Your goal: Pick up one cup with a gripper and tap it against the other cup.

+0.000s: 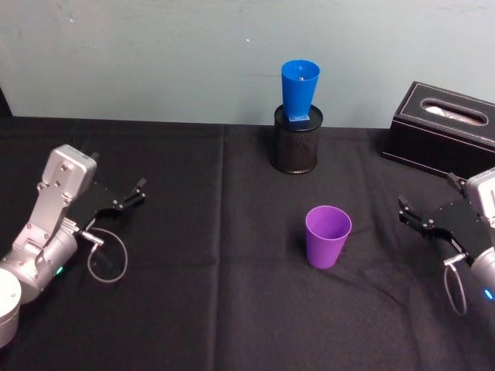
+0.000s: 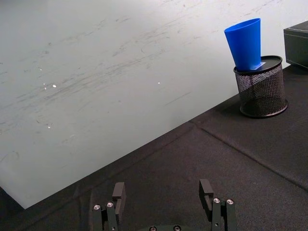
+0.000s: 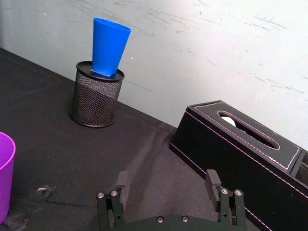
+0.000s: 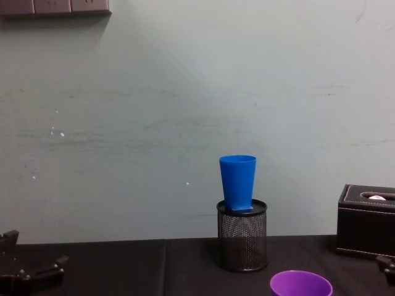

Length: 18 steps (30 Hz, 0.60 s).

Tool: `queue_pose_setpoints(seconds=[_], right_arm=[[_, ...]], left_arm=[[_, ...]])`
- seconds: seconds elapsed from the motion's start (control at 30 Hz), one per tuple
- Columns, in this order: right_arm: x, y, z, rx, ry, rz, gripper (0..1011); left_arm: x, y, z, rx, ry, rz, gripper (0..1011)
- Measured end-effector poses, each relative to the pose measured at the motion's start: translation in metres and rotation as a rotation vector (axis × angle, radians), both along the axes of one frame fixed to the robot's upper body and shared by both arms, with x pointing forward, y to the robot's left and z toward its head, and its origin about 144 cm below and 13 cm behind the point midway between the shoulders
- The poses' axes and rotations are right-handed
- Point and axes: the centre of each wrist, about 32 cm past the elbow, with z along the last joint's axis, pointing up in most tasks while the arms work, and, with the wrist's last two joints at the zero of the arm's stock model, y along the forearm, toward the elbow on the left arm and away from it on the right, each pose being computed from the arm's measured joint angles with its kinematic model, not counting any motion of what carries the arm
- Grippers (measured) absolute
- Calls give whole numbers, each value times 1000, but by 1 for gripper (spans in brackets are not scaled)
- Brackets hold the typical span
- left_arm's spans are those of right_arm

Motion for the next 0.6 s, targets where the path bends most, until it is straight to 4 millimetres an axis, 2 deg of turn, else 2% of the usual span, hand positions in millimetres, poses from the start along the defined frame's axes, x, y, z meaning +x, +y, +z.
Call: queue_pose_setpoints(seconds=[0.6], right_arm=[[0, 0, 0, 0, 0, 0, 1003]], left_arm=[[0, 0, 0, 0, 0, 0, 1005]])
